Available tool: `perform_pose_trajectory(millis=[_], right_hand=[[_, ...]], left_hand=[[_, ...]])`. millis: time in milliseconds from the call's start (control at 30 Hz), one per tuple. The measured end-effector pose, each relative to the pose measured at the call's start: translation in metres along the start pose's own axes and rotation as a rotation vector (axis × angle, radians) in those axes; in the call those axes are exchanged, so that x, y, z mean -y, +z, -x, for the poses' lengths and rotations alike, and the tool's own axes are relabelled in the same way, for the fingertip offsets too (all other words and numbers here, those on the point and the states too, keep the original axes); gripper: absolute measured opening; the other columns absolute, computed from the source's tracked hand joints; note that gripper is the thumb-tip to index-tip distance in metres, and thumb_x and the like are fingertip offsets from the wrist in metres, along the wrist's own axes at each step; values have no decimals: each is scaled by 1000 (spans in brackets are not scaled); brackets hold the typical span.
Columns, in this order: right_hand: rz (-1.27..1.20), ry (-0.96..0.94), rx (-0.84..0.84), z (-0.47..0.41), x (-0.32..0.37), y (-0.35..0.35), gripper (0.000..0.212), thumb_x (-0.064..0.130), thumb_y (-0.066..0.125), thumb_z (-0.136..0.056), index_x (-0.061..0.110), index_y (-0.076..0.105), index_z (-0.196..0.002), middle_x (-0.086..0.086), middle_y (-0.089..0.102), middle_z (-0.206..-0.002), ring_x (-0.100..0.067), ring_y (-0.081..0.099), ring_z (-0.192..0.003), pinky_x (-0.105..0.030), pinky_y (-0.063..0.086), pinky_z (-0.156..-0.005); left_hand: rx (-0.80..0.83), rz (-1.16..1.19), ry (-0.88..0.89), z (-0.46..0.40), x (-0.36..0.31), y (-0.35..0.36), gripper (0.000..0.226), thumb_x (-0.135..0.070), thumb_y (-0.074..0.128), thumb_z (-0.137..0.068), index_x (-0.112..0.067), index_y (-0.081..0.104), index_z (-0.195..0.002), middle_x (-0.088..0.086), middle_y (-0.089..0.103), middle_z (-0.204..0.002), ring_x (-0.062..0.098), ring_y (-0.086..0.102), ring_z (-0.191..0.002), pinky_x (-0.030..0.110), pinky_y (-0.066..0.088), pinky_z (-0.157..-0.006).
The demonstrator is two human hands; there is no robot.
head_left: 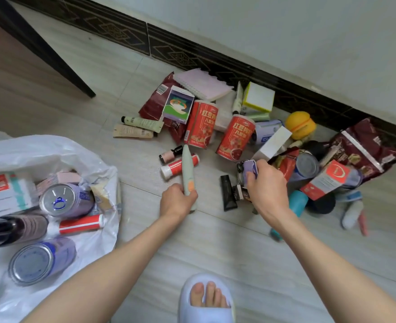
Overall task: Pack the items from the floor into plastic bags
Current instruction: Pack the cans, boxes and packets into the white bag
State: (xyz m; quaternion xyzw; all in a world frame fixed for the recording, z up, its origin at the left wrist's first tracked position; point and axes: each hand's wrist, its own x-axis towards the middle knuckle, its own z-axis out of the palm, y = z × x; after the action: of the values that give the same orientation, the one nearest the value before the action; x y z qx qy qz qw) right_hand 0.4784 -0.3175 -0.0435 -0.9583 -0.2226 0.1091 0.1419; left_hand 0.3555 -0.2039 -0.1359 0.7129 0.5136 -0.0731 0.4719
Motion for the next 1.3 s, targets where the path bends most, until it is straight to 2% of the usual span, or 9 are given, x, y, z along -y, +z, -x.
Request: perform_pose_trajectory(millis=[200,400,500,633,767,967,1100,1233,1300], right_hand=[[-156,-65,-135,21,-2,-14,12,15,51,-88,9,58,-81,-2,54,-77,-25,51,-76,-27,25,-63],[-260,-212,-213,40,51,-19,12,15,56,-81,7,65,-81,-9,61,-82,-25,50,-80,-22,27,-69],[-420,-237,-124,49,87,-21,14,12,58,-85,7,68,-93,-7,65,-101,-24,55,-94,-20,33,-81],[-533,-338,21,60,136,-16,17,12,58,-88,8,69,-100,-2,64,-114,-12,55,-105,-28,41,-94],[-558,-470,119,69,188,-7,18,12,58,-88,9,69,-102,-1,66,-113,-7,54,-100,-26,44,-90],[-476,-735,248,89,262,3,11,16,56,-90,12,65,-95,-5,69,-87,-23,60,-81,-34,44,-73],[-440,-782,370,99,288,22,10,19,53,-91,13,61,-92,-6,68,-84,-23,59,-80,-35,45,-72],[-535,-449,520,100,295,51,23,20,48,-92,15,49,-69,1,50,-63,-17,45,-63,-29,35,-59],[-517,-367,504,101,288,60,26,19,49,-92,17,49,-65,5,47,-60,-11,41,-59,-21,32,-54]], left_hand=[[-2,178,42,33,20,-49,24,-41,69,-77,-20,63,-88,-3,63,-78,14,56,-73,18,39,-56],[-143,132,216,71,17,-127,18,-40,71,-76,-25,64,-84,-9,64,-72,-2,56,-63,10,40,-58],[-258,213,255,90,19,-172,17,-38,72,-75,-29,65,-87,-7,65,-72,6,59,-63,25,51,-64],[-451,209,272,107,34,-231,15,-35,71,-76,-29,63,-87,-11,64,-76,-4,56,-69,9,42,-60],[-662,202,204,114,67,-285,18,-34,71,-77,-24,62,-90,-13,62,-79,3,54,-68,21,39,-62],[-773,95,157,130,110,-341,18,-30,69,-79,-20,58,-90,-20,55,-82,-21,49,-74,-2,33,-59],[-744,20,101,136,136,-349,20,-29,68,-81,-18,56,-92,-9,60,-85,1,53,-73,9,37,-59],[-685,-31,82,135,162,-338,19,-26,68,-80,-18,55,-91,-1,61,-84,22,57,-75,36,45,-66],[-651,-67,64,134,173,-328,20,-25,68,-79,-19,54,-93,3,62,-86,27,58,-77,39,46,-68]])
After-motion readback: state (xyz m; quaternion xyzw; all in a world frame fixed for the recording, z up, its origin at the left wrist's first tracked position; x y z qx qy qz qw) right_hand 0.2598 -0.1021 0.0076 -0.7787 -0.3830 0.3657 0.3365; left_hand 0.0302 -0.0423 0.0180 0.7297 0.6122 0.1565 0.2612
